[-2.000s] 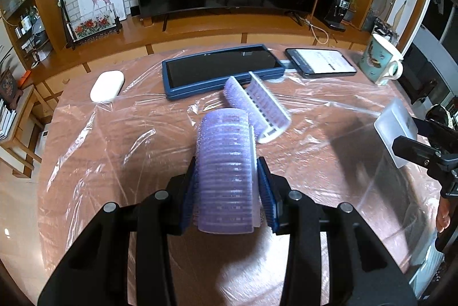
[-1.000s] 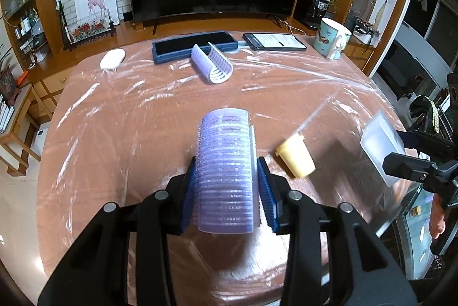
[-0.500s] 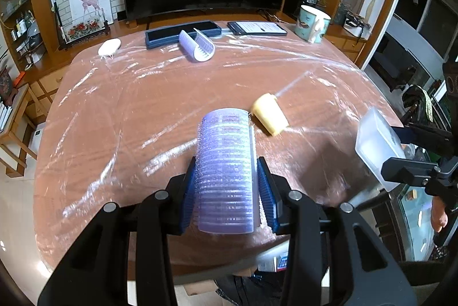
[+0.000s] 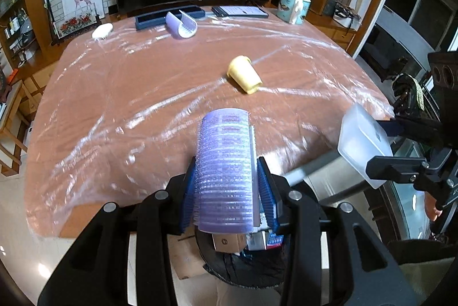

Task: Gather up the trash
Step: 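Carry the hair roller and white plastic box over the black bin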

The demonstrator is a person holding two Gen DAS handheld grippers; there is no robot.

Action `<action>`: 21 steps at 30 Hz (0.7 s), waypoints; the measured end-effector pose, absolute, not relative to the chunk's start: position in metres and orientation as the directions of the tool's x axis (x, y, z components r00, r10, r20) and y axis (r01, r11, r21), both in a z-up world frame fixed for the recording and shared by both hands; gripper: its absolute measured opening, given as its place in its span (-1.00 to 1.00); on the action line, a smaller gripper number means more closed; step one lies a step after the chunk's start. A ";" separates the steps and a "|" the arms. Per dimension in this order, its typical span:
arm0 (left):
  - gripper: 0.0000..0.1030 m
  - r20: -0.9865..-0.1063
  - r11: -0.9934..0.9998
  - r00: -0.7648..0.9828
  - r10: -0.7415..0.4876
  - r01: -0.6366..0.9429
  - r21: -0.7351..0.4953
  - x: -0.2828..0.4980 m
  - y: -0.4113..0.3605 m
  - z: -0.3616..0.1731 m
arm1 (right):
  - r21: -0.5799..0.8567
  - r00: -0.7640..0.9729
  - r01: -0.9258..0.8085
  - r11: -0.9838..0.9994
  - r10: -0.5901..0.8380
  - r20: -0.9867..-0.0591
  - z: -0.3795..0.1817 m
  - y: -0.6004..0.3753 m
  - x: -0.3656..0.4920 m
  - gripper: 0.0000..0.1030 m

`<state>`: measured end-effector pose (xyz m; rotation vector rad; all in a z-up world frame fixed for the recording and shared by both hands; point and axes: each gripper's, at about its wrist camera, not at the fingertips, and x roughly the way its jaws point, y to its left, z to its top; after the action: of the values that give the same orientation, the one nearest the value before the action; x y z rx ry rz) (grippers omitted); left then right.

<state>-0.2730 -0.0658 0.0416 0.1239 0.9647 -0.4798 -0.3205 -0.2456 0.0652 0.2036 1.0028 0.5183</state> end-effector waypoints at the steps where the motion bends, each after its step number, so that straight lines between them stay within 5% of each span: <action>1: -0.21 -0.817 0.887 0.468 -0.337 0.449 -0.109 -0.277 -0.066 0.040 | 0.397 0.425 -0.324 0.859 0.507 -0.750 0.064 -0.245 -0.323 0.58; 21: -0.21 -0.855 0.852 0.402 -0.329 0.517 -0.085 -0.325 -0.080 0.019 | 0.410 0.328 -0.347 0.843 0.519 -0.789 0.033 -0.233 -0.351 0.58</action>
<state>-0.3249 -0.0803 0.0186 0.2059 1.0266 -0.5398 -0.3512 -0.2331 0.0328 0.1789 1.0988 0.5707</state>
